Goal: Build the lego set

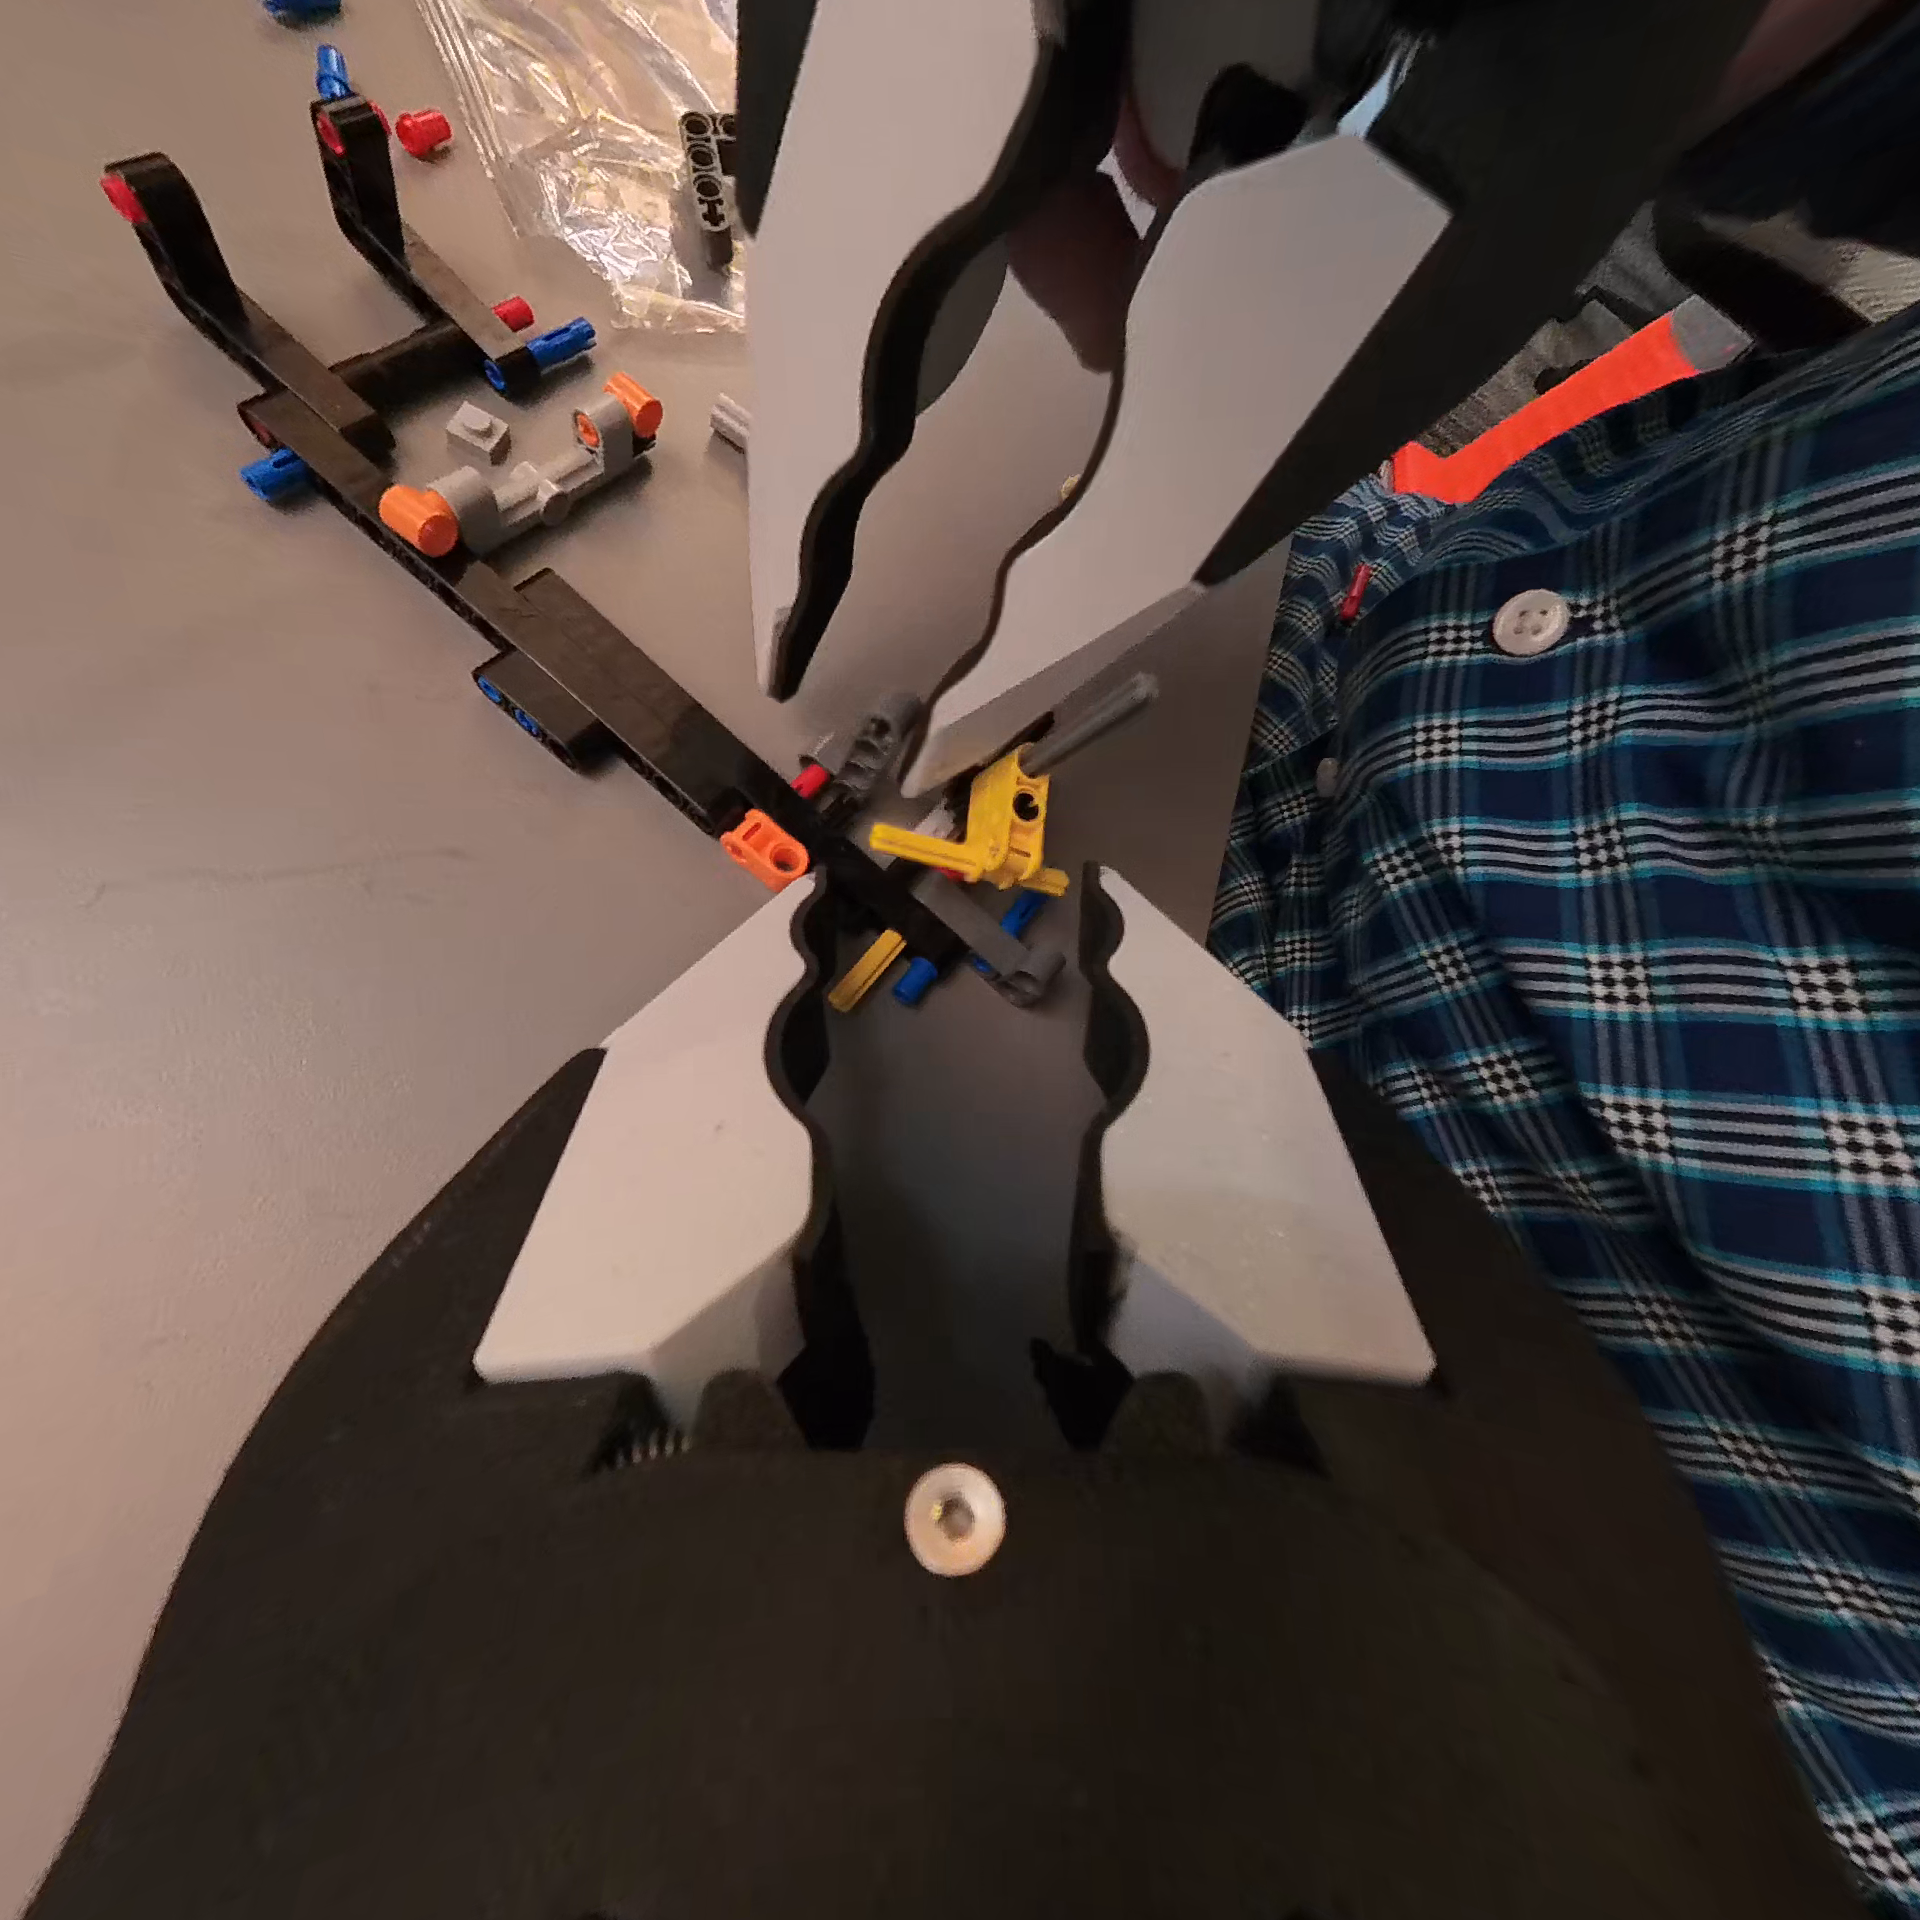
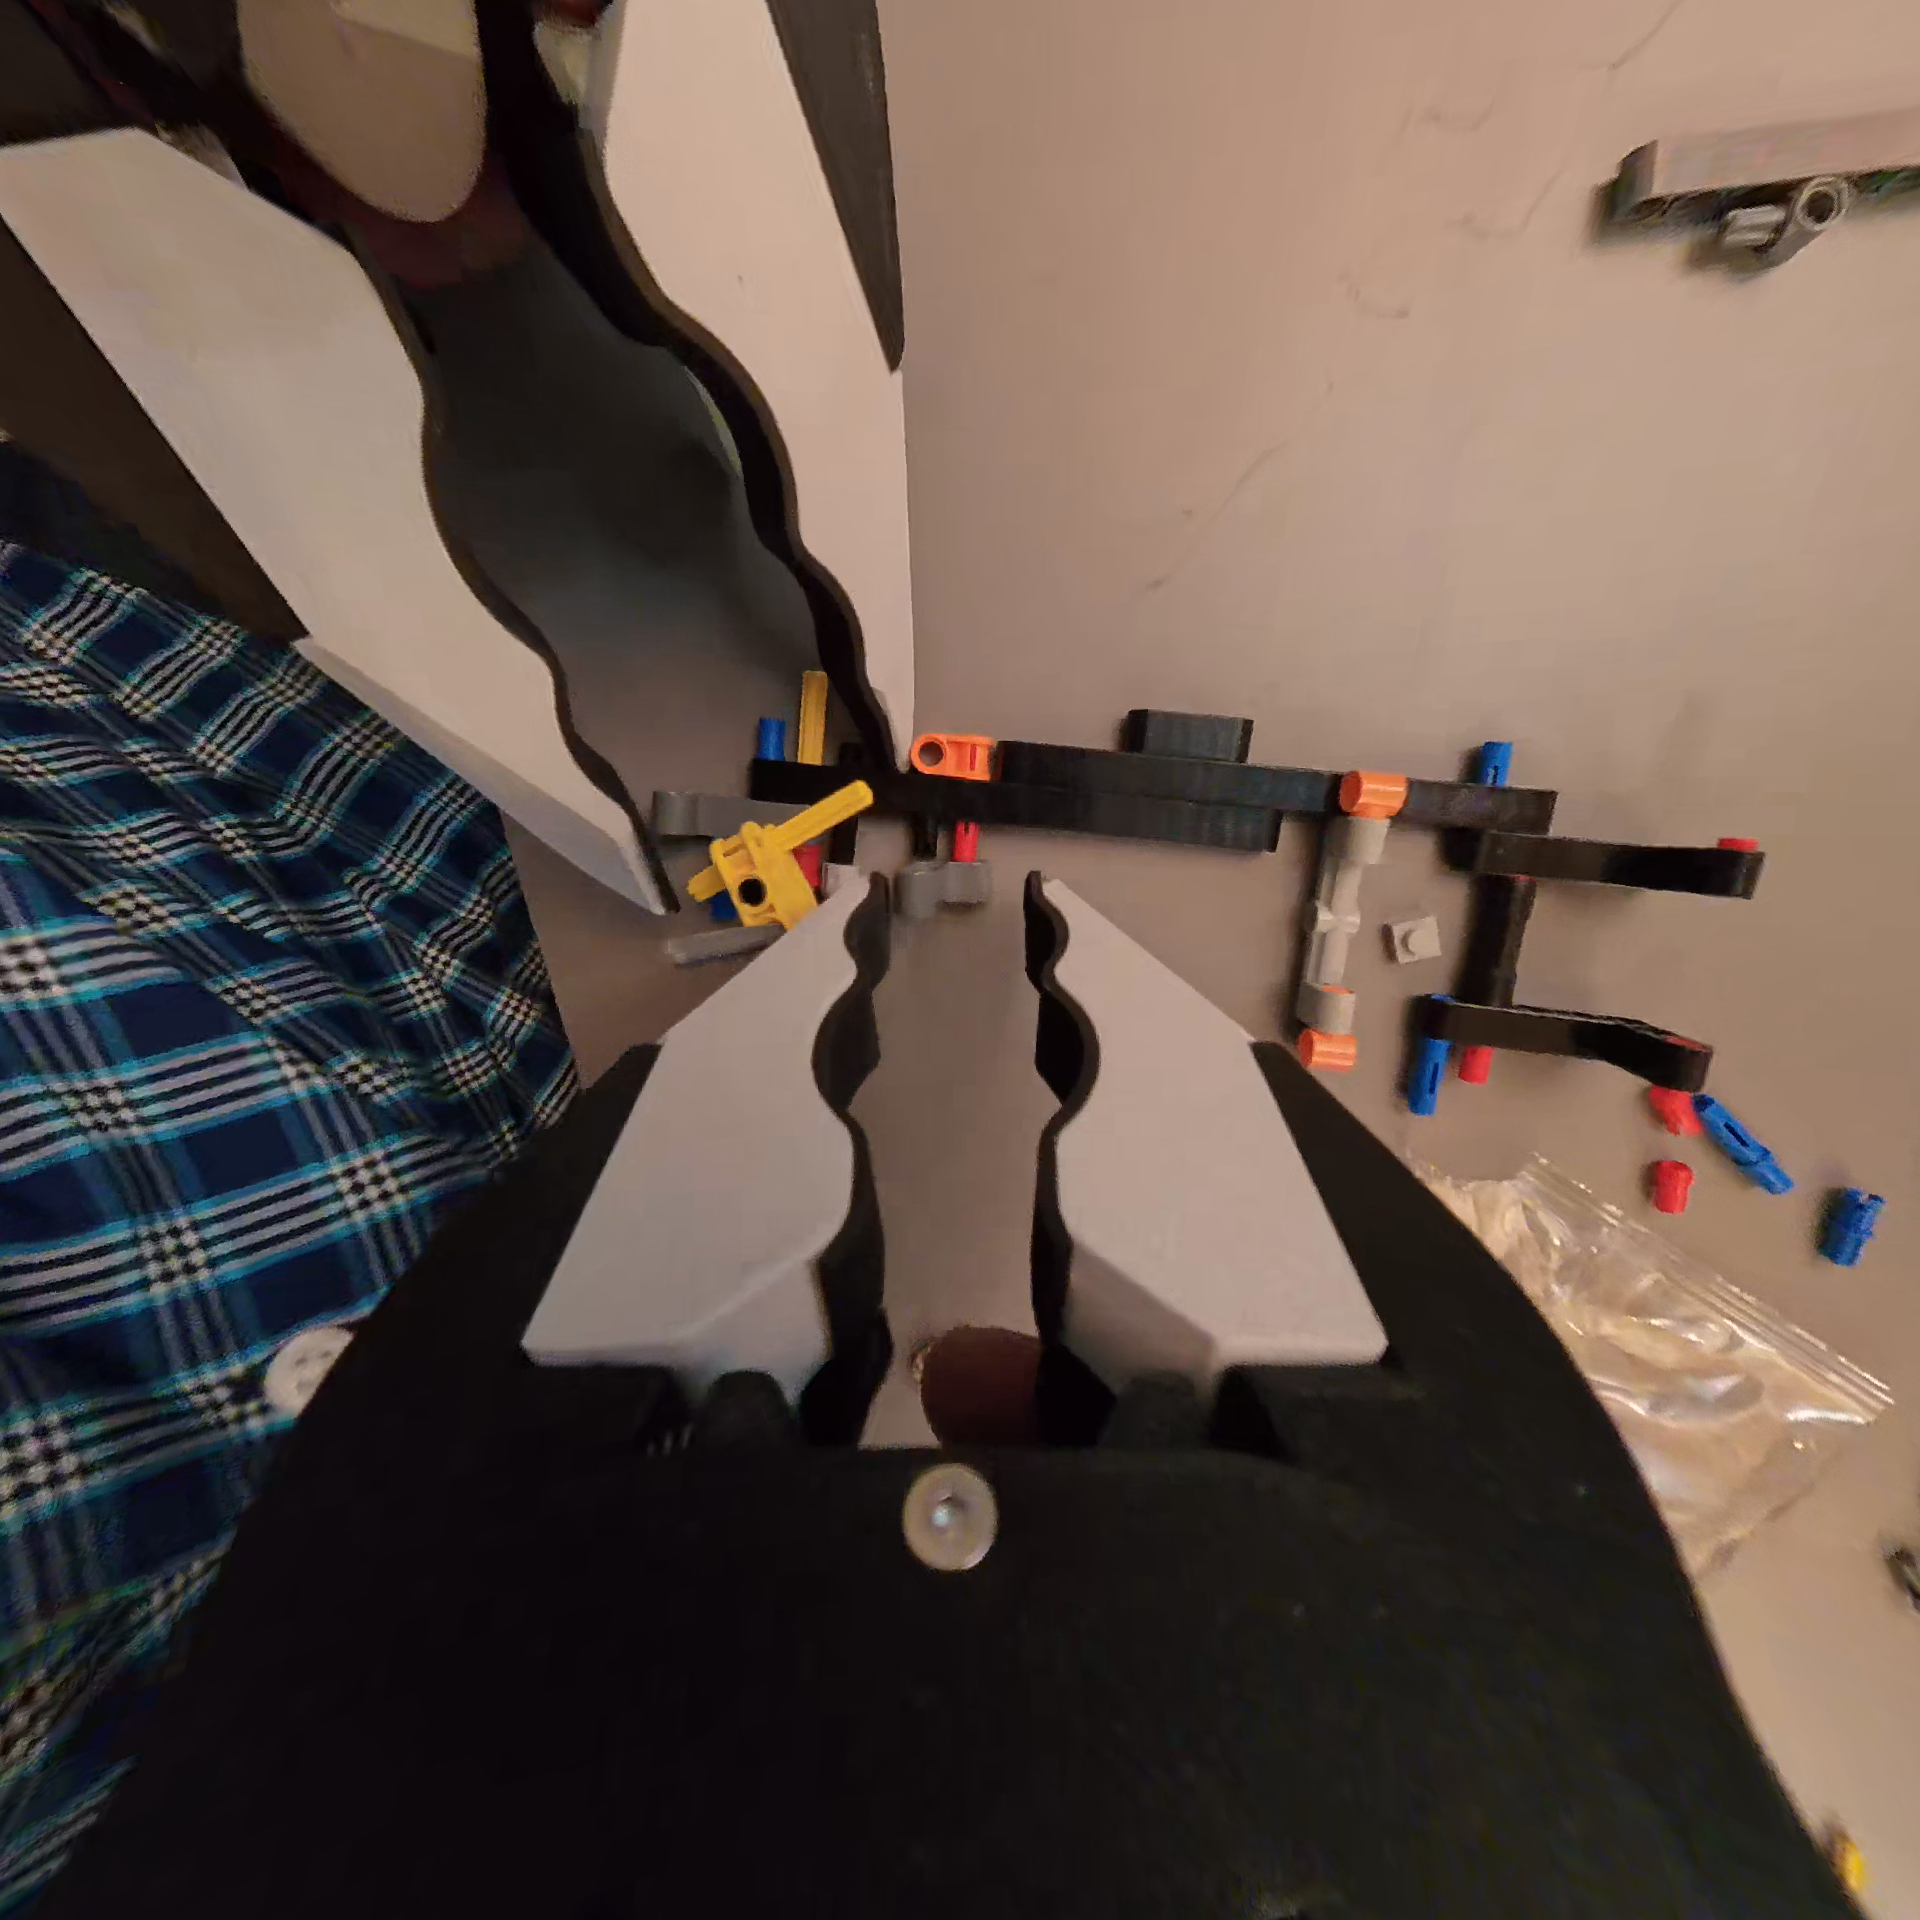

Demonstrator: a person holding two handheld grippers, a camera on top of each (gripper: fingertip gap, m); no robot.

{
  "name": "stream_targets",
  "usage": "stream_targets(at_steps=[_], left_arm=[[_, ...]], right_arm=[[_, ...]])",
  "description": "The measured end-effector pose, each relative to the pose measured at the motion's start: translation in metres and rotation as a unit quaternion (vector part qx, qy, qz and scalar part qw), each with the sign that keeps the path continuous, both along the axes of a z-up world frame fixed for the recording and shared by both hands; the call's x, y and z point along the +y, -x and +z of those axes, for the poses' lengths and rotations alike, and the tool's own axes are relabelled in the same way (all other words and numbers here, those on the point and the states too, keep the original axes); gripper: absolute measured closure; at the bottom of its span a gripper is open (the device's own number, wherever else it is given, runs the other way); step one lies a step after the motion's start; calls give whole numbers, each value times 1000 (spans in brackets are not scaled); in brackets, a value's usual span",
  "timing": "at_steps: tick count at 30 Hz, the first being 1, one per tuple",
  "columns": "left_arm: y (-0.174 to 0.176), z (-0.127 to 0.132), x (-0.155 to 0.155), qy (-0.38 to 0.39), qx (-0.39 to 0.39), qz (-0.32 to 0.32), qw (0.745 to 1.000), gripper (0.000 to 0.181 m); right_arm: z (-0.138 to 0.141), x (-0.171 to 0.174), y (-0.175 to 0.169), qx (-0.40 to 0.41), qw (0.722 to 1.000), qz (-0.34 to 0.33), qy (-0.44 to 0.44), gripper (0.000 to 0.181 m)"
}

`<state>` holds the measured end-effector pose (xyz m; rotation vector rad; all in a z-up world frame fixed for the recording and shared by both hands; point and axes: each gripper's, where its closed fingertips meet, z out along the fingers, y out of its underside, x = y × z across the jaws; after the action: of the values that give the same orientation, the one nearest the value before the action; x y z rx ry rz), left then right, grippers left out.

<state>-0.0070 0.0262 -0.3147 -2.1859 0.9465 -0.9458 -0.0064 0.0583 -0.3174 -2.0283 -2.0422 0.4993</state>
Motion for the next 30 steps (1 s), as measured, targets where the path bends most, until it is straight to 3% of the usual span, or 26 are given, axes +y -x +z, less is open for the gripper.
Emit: stream_targets(at_steps=[6,20,30], left_arm=[[0,1,1,-3,-1,6,1000,130],[6,3,9,-15,-3,19,1000,114],[3,2,11,-12,-1,24,1000,116]], right_arm=[[-9,1,-1,7,1000,-5,6,168],[-8,3,3,35,999,-29,3,168],[-8,2,4,51,998,-43,-4,168]])
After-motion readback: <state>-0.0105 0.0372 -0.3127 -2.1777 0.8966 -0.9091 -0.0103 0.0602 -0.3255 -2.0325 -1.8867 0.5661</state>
